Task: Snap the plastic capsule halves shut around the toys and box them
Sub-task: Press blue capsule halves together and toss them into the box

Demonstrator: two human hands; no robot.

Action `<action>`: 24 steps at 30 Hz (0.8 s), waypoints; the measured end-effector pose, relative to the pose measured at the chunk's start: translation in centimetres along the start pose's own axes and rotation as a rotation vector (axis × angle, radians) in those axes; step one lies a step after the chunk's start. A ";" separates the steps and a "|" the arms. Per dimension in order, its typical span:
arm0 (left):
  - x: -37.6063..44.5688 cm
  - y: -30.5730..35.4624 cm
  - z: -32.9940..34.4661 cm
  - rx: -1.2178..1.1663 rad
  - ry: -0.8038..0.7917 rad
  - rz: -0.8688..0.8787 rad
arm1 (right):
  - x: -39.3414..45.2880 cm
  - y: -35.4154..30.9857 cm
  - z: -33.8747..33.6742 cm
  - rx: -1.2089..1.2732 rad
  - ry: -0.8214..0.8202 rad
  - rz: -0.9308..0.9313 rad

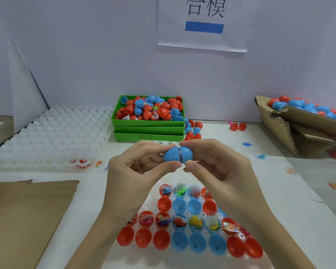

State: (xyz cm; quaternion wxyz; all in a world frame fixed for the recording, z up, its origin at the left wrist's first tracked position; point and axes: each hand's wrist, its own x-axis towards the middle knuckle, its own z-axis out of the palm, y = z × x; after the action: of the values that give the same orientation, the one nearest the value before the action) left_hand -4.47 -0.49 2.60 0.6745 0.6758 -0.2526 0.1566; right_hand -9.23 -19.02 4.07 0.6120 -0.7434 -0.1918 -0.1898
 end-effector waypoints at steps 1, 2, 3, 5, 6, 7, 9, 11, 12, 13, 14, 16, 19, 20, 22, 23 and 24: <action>0.0 0.1 0.0 0.001 0.006 -0.001 | -0.1 0.0 0.2 -0.007 0.012 -0.010; 0.0 0.2 0.1 -0.008 0.013 -0.009 | -0.2 0.0 0.4 -0.006 0.029 -0.019; -0.1 0.3 0.1 -0.033 0.021 -0.027 | -0.2 0.0 0.5 0.011 0.049 -0.019; 0.0 0.6 0.2 -0.106 0.034 -0.081 | -0.2 -0.1 0.8 0.086 0.083 0.009; 0.0 0.7 0.2 -0.125 0.032 -0.098 | -0.1 -0.3 0.9 0.110 0.090 0.024; 0.0 0.7 0.1 -0.123 0.025 -0.098 | 0.0 -0.4 0.9 0.114 0.090 0.031; 0.1 0.6 -0.1 -0.093 0.004 -0.072 | 0.0 -0.4 0.9 0.096 0.081 0.026; 0.1 0.5 -0.2 -0.062 -0.013 -0.049 | -0.1 -0.3 0.9 0.066 0.068 0.016; 0.1 0.4 -0.2 -0.049 -0.019 -0.034 | -0.1 -0.2 0.9 0.038 0.056 0.006; 0.1 0.3 -0.2 -0.039 -0.025 -0.020 | -0.2 -0.1 0.8 -0.001 0.046 -0.008; 0.1 0.3 -0.3 -0.033 -0.031 -0.011 | -0.2 0.1 0.8 -0.047 0.041 -0.025; 0.0 0.2 -0.3 -0.029 -0.037 0.001 | -0.3 0.3 0.7 -0.116 0.043 -0.051; 0.0 0.1 -0.3 -0.016 -0.034 0.019 | -0.3 0.3 0.6 -0.106 0.042 -0.040; 0.0 0.0 -0.3 -0.011 -0.032 0.027 | -0.3 0.3 0.6 -0.093 0.039 -0.030; 0.0 0.0 -0.2 -0.012 -0.034 0.027 | -0.2 0.2 0.7 -0.077 0.041 -0.013; 0.0 0.0 -0.2 -0.008 -0.036 0.025 | -0.2 0.2 0.7 -0.075 0.047 -0.011; 0.0 0.0 -0.1 0.002 -0.039 0.026 | -0.2 0.2 0.8 -0.075 0.056 -0.010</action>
State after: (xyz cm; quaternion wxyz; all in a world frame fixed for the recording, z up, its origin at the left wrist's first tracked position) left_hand -4.47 -0.38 2.58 0.6666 0.6762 -0.2742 0.1524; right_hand -9.28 -18.33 3.69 0.5880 -0.7592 -0.1708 -0.2206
